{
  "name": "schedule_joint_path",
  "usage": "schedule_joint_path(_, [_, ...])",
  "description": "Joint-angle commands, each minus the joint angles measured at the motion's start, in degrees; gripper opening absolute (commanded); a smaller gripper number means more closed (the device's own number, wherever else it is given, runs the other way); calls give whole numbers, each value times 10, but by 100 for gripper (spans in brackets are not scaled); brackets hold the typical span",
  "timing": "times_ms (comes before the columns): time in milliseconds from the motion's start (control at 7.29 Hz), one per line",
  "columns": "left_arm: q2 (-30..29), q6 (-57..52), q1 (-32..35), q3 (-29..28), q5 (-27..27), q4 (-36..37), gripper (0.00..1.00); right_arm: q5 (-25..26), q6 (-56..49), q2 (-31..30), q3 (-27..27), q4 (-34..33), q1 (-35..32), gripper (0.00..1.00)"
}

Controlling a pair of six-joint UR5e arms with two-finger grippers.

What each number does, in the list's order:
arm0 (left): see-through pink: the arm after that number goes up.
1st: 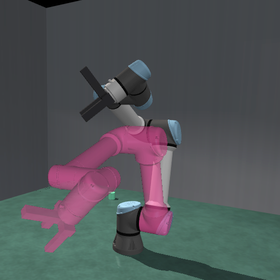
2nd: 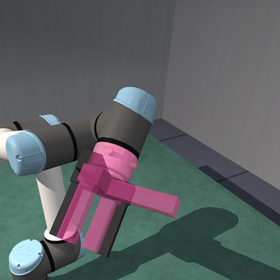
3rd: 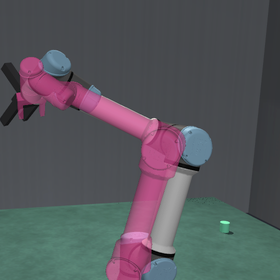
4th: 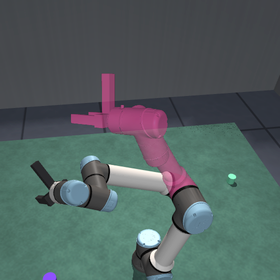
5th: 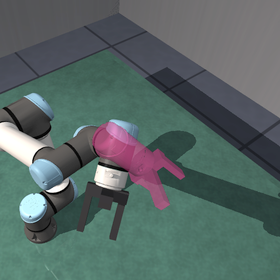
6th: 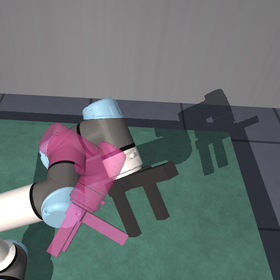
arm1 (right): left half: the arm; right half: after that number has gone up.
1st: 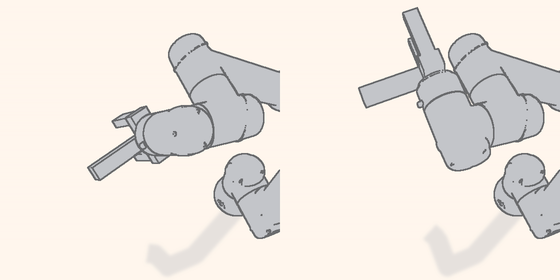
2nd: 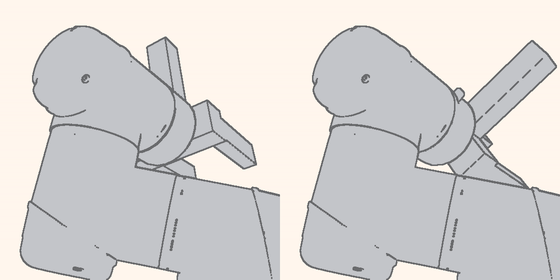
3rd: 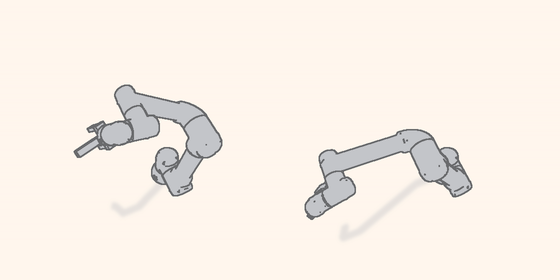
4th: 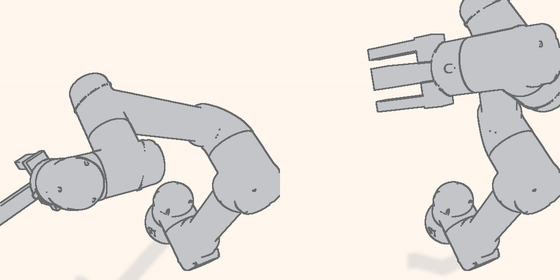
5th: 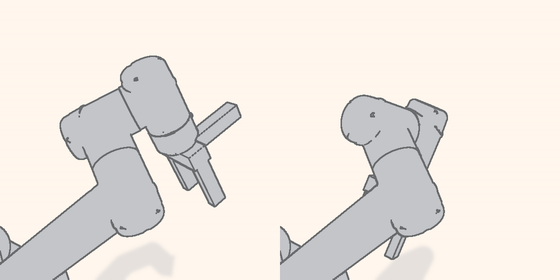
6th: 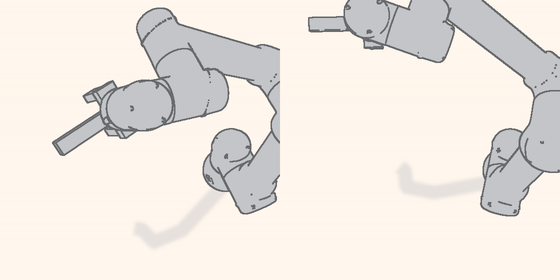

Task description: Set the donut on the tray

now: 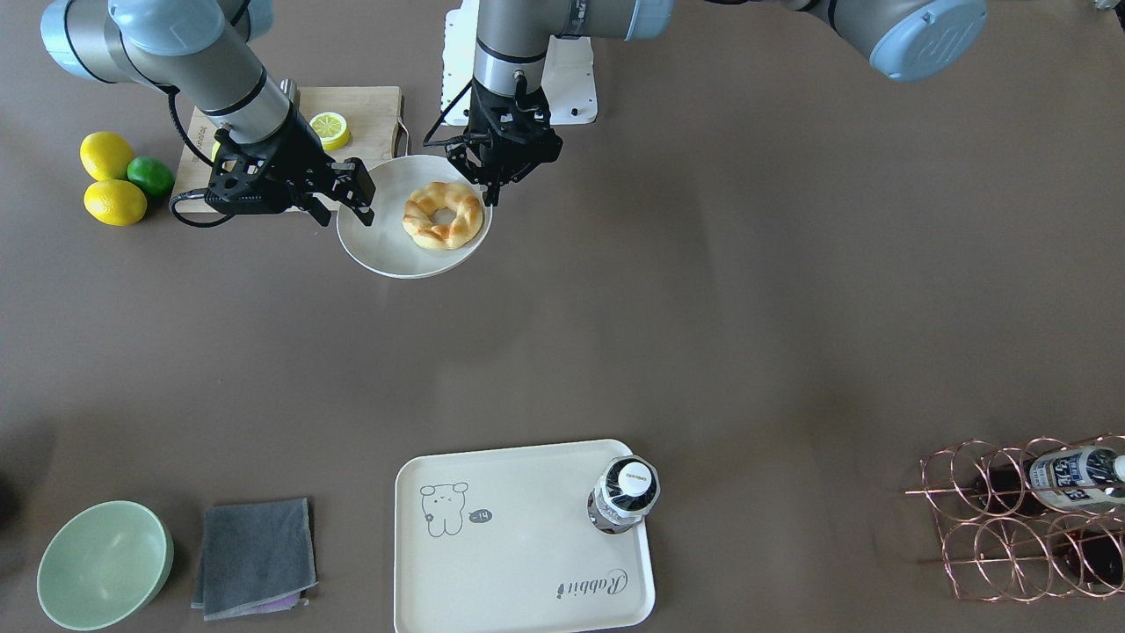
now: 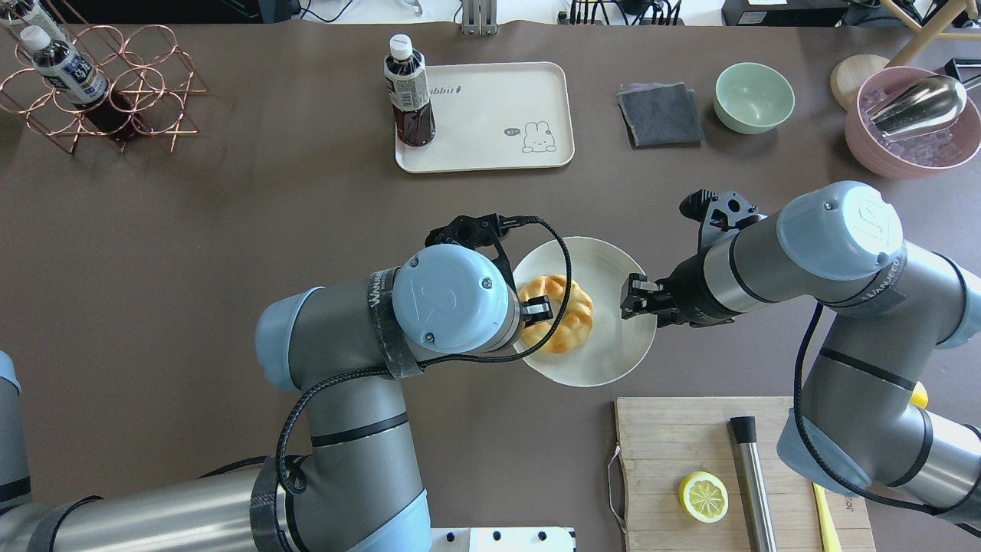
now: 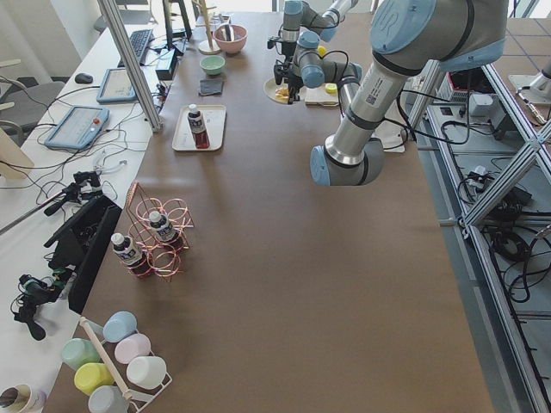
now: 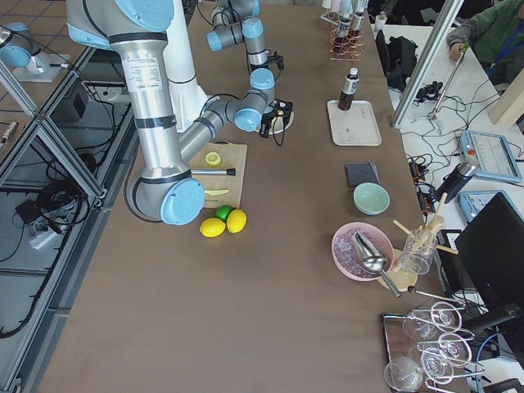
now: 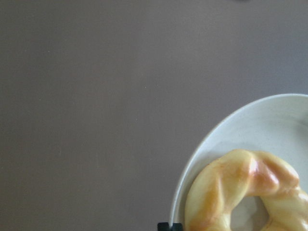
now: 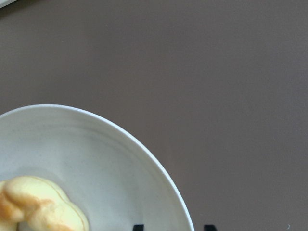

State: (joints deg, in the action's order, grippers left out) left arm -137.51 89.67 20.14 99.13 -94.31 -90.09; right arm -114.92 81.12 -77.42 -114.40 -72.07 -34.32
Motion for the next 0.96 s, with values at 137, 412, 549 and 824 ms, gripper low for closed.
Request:
schedule_joint_path(137, [2,-1,1,2,0,0,0,0,0,-5,-14,0,0,0])
schedule_joint_path(412, [6,-7,3,17,-2,0,2,0,0,-5,-15,0,-1,0])
schedule_joint_path(549, [15,-26,13,32,-6,1,55,0,0,-5,-15,0,-4,0])
schedule_joint_path(824, [72,-66,27,84,-6,0,98,-1,0,-11,-23,2,-7,0])
